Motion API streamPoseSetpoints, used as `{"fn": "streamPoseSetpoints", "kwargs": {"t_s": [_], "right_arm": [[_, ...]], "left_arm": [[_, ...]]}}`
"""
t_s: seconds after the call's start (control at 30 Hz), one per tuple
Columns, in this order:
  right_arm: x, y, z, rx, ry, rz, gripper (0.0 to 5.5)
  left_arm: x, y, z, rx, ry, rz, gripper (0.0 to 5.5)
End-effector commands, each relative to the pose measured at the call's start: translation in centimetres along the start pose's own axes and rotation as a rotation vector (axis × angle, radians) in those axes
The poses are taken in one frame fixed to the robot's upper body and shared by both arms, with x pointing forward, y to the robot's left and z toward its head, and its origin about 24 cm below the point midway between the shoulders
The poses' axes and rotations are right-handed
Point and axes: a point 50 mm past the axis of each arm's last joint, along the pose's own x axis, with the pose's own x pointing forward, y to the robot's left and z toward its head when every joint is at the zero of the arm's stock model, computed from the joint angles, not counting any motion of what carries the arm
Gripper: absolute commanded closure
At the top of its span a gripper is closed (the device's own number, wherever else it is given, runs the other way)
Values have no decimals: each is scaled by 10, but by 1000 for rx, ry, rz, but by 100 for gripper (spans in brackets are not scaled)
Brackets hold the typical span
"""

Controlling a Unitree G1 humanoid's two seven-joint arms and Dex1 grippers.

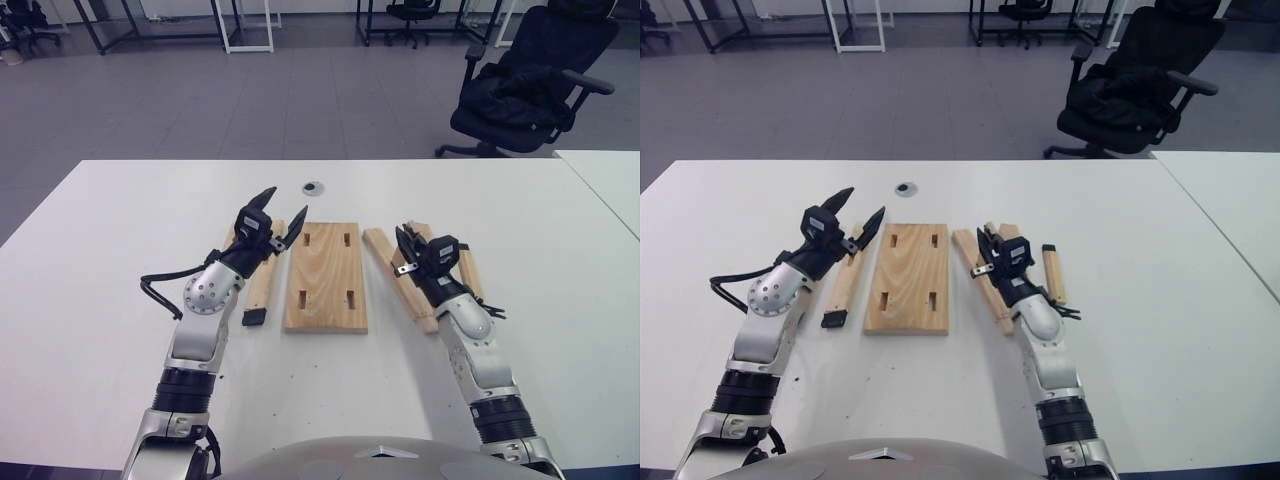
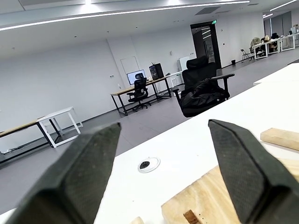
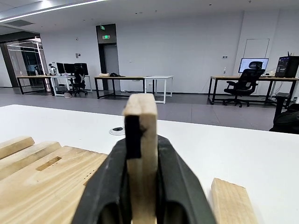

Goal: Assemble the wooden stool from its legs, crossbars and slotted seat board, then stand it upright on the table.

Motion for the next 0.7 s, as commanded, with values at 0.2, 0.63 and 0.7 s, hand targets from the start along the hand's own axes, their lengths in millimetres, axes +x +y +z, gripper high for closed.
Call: {"fn": "streamPoseSetpoints", "kwargs": {"t_s": [0.2, 0.63, 0.7], "right_arm": [[6, -11, 13, -29, 133, 58, 352], [-5, -7, 23, -21, 660, 118, 210], [-9, -12, 17, -48, 715, 92, 210]], "left_arm": [[2, 3, 0, 30, -7, 19, 207], [0, 4, 3, 117, 14, -6, 207], [-1, 4, 3, 118, 16, -4, 207]]}}
